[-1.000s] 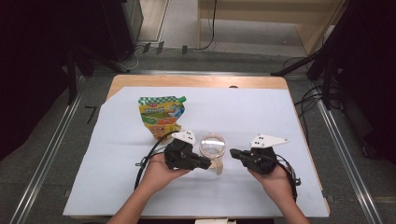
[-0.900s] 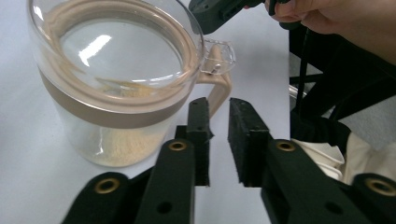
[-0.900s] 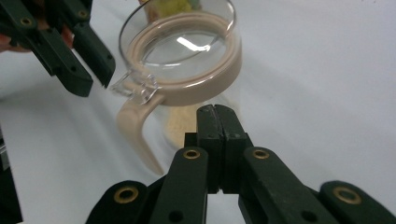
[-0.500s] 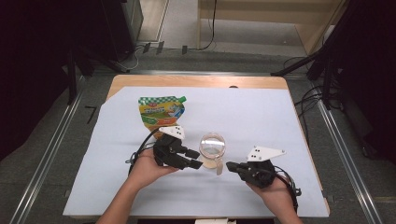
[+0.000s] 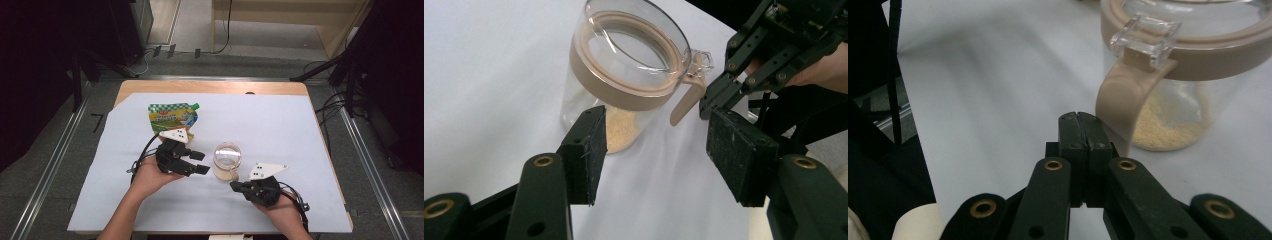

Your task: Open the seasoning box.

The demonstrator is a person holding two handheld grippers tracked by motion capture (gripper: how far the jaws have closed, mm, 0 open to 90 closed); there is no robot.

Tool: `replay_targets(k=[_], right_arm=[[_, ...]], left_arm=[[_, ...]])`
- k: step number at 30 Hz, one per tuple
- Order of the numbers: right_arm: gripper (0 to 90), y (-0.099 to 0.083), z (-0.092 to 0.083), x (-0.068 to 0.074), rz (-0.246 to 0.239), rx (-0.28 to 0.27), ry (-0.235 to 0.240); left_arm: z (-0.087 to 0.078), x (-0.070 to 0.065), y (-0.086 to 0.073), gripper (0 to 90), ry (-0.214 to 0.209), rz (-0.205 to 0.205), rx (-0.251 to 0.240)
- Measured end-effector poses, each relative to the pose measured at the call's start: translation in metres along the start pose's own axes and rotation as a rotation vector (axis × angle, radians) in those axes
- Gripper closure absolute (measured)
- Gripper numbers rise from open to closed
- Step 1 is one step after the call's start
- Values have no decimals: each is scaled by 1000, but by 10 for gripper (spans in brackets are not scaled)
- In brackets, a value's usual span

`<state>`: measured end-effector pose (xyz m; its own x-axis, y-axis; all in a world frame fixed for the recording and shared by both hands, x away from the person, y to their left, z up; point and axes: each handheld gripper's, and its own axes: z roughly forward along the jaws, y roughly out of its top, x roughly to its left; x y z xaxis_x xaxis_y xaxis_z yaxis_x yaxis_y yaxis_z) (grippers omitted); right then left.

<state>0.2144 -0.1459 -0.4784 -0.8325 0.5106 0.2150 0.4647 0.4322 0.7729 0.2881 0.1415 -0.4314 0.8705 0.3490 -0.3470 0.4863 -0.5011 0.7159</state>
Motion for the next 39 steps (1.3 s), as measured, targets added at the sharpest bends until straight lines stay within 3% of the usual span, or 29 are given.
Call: replay_targets(k=[6,20,29,39], right_arm=[[900,-1,6,1,-5,16,-5],[900,-5,0,-4,1,32,-21],[900,-1,5,2,-4,-4,-27],[900,-3,1,-5,-4,14,-45]], left_arm=[[-1,1,-1,411,5,-8,-5],[-2,3,-2,414,14,-13,-3],[-1,4,-2,412,17,-10,0],[-2,5,-3,407,22,-11,-6]])
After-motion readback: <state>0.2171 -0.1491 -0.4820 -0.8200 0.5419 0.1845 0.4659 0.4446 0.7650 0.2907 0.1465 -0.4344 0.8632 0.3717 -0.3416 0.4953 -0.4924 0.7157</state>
